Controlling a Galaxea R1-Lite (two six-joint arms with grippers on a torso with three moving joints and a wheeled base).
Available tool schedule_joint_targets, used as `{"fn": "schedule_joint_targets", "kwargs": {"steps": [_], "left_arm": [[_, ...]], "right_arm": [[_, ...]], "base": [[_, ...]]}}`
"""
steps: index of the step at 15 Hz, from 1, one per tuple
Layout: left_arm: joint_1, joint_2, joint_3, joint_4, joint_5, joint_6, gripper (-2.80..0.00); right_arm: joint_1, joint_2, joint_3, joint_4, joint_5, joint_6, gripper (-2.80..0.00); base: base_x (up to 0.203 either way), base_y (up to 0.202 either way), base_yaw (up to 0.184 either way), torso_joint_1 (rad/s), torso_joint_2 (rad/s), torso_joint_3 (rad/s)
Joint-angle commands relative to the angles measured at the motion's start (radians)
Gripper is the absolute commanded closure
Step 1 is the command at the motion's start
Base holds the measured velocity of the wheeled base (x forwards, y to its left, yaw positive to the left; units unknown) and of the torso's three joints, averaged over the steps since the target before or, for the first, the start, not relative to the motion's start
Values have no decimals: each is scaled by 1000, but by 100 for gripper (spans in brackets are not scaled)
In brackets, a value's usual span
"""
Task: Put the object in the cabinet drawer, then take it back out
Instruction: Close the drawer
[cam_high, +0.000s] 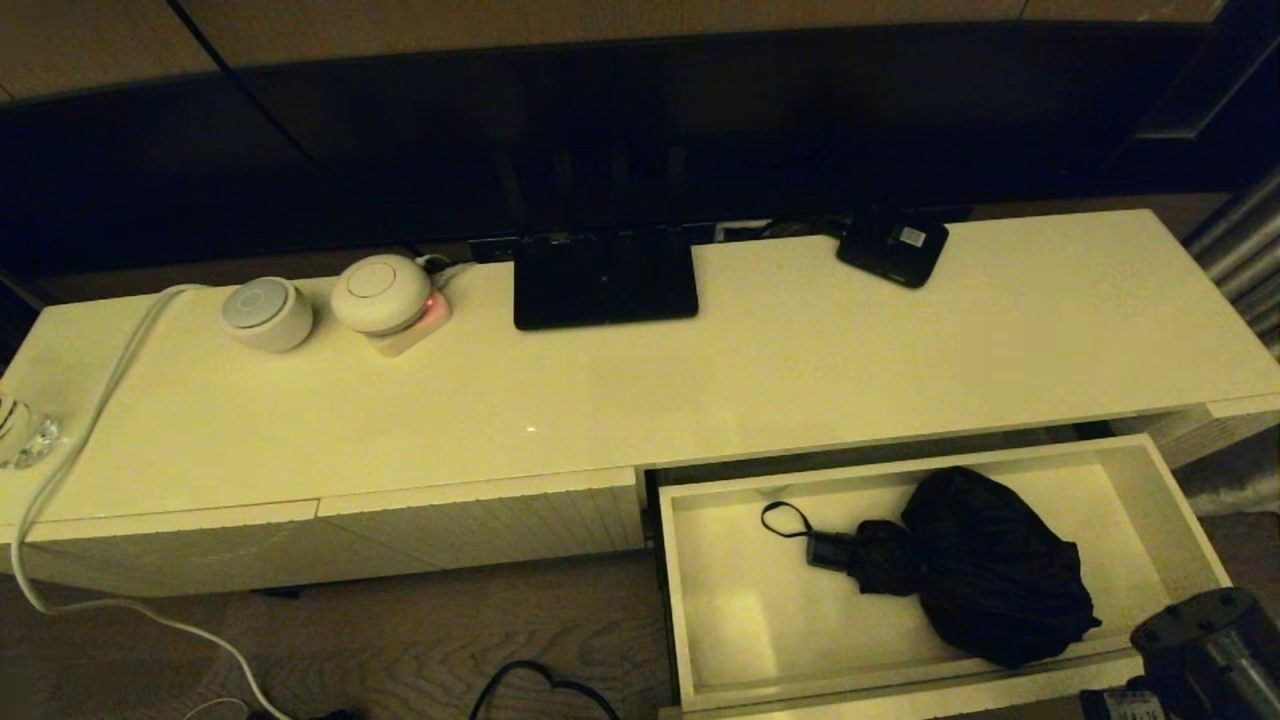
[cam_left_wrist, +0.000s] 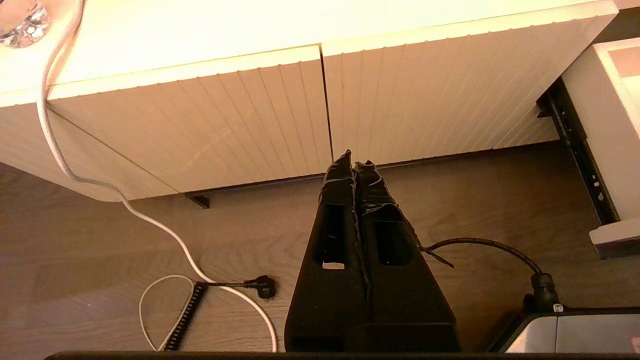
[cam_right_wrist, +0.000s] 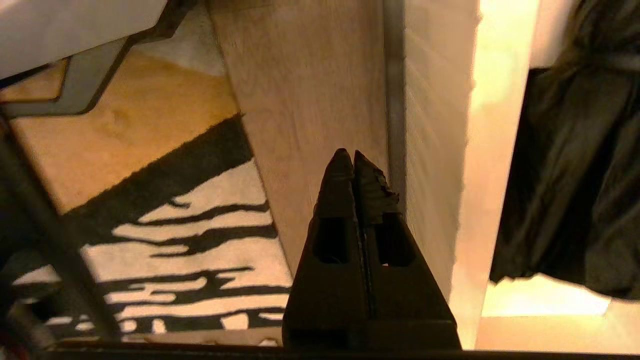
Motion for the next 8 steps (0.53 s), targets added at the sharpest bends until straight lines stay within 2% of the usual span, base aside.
{"fn": "schedule_joint_targets", "kwargs": {"steps": [1,4,8], "left_arm": [[0,0,3,0,0,0,0],[0,0,3,0,0,0,0],[0,0,3,0,0,0,0]], "right_arm": [[2,61,9,-35,-6,-7,0],[0,83,11,-94,-29,-6,0],[0,131,11,-211,-109,-9,0]], "base": [[0,0,0,0,0,0],[0,0,0,0,0,0],[0,0,0,0,0,0]]}}
